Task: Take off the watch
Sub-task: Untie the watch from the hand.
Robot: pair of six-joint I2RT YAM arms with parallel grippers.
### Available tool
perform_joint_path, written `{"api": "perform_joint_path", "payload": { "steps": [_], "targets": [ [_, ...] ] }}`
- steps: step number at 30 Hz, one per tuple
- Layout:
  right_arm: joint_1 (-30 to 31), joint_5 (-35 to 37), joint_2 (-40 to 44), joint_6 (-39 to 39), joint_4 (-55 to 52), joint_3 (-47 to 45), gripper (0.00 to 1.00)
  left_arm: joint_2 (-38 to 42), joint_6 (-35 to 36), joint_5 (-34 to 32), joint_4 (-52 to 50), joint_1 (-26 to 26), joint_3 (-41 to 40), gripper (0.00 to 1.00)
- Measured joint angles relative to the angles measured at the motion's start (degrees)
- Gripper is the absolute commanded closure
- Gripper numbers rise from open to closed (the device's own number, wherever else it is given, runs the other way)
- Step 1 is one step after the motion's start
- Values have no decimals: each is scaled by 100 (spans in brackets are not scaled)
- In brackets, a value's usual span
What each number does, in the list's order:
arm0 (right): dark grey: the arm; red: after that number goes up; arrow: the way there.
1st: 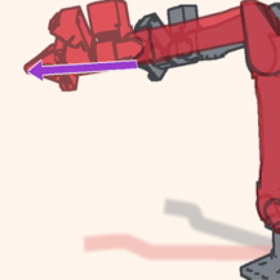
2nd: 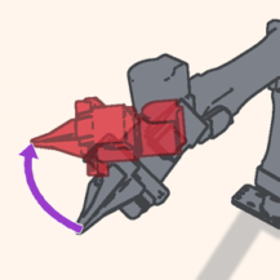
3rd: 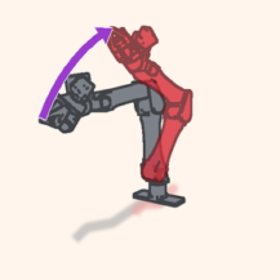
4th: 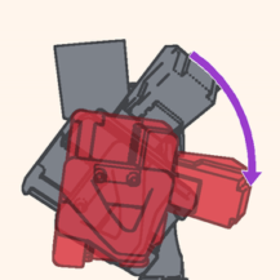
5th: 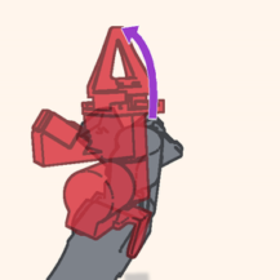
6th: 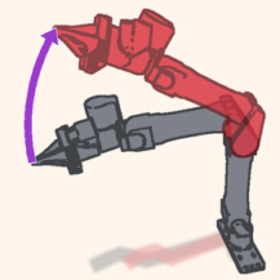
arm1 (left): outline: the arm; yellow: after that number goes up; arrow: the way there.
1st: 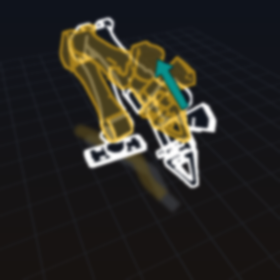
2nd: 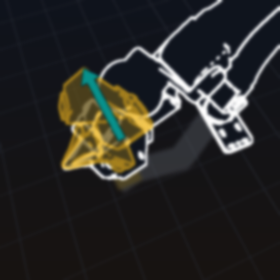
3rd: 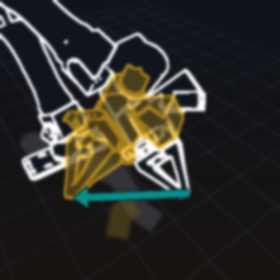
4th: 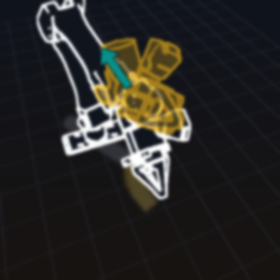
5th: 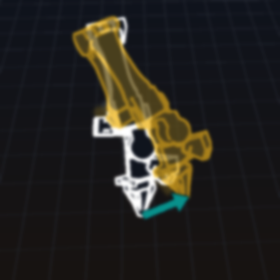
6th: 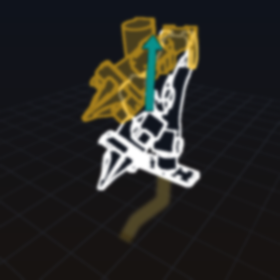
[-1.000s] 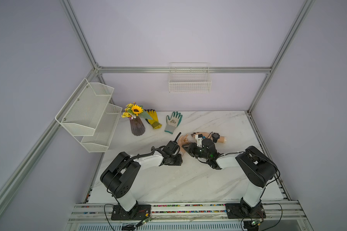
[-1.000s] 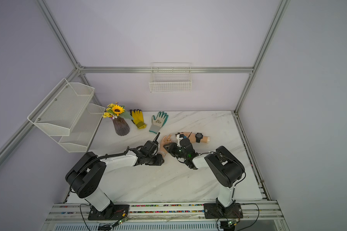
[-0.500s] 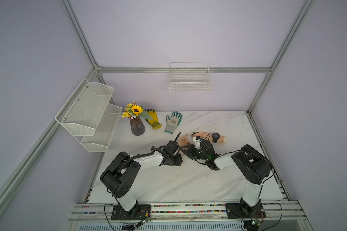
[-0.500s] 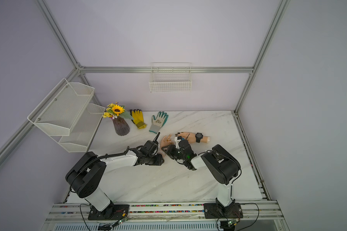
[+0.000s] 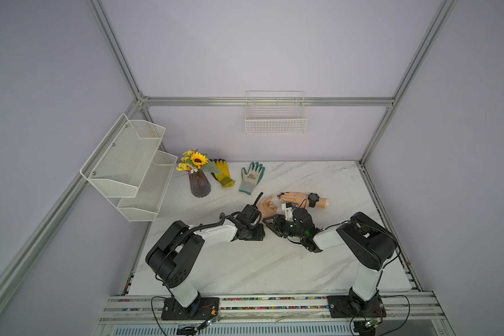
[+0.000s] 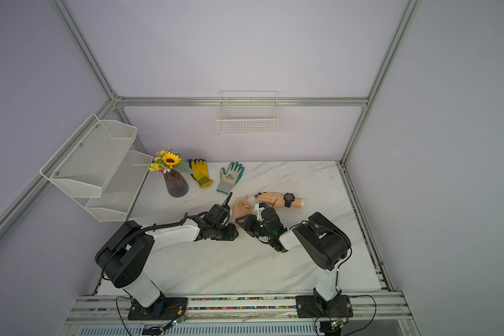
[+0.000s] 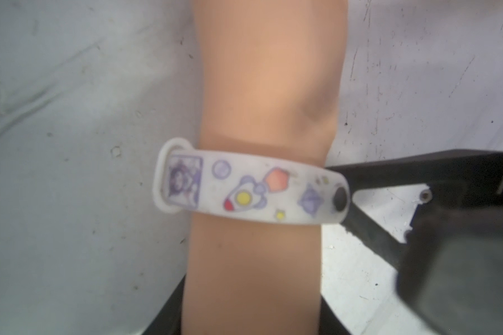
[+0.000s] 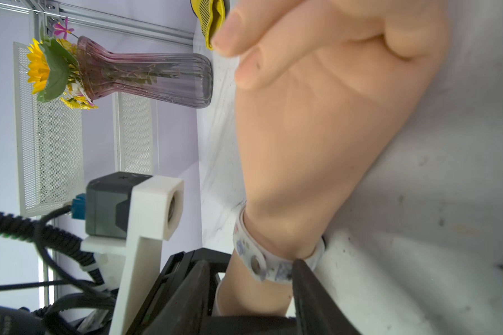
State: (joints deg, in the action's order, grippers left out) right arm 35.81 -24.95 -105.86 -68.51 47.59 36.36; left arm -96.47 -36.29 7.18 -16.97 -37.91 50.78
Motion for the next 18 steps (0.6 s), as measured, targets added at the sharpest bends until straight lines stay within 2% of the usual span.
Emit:
{"api": "perform_joint_path", "payload": {
  "steps": [18],
  "targets": [
    [33, 46, -39, -216, 208, -4, 50, 48, -46, 2, 103, 2, -83, 100]
  ]
}}
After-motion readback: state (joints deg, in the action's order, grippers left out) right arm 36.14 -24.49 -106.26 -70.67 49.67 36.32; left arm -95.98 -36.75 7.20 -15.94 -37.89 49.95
